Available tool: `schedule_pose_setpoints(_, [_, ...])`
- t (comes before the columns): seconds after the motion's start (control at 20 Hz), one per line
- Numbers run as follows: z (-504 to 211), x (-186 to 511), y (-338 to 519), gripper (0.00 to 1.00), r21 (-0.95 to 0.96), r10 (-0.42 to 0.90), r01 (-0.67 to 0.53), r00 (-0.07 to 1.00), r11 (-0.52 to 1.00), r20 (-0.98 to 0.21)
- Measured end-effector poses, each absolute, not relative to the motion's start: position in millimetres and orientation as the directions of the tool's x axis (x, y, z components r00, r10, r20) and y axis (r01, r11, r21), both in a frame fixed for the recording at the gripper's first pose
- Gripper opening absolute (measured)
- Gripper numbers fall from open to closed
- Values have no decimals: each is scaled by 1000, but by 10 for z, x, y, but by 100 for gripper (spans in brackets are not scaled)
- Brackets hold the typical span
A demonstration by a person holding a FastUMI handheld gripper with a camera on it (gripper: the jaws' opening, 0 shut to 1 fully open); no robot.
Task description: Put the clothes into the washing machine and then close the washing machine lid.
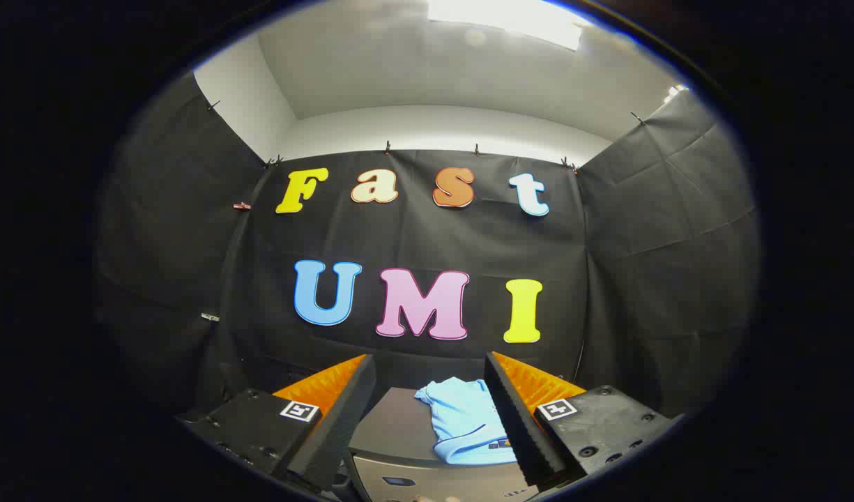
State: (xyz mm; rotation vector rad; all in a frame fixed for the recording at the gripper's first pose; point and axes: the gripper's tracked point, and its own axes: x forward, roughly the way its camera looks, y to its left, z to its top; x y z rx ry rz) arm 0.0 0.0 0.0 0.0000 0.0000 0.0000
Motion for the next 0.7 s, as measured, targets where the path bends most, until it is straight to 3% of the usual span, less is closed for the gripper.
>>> schedule_pose_setpoints(0.7, [-42,38,15,98,2,6,-6,1000,1000,-5])
